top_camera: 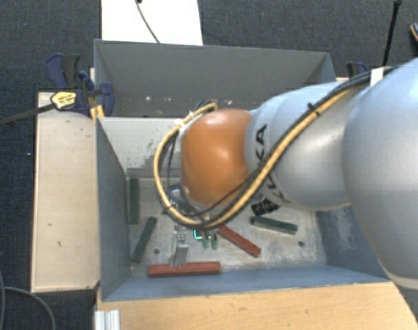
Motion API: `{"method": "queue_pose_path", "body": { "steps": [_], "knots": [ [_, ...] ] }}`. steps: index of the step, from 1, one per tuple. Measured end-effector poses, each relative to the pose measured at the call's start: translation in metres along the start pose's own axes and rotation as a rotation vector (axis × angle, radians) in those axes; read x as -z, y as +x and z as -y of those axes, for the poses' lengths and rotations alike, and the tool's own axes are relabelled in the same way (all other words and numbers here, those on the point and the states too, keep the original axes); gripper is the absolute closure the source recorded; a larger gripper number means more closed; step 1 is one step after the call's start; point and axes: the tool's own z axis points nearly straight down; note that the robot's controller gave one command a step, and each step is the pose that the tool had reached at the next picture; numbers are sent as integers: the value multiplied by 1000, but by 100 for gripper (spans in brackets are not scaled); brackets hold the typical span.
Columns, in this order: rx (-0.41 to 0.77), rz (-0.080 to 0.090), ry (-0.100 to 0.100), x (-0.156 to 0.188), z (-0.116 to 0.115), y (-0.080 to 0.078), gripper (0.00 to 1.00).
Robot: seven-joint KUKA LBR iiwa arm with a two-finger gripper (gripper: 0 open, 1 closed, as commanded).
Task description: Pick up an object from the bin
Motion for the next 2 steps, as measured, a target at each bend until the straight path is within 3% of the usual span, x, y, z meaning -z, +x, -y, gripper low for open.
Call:
{"method": "queue_pose_path", "body": {
  "steps": [1, 2],
  "knots": [
    [25, 7, 4, -37, 77, -50, 0],
    [119, 3, 4, -81, 149, -59, 0]
  ]
}}
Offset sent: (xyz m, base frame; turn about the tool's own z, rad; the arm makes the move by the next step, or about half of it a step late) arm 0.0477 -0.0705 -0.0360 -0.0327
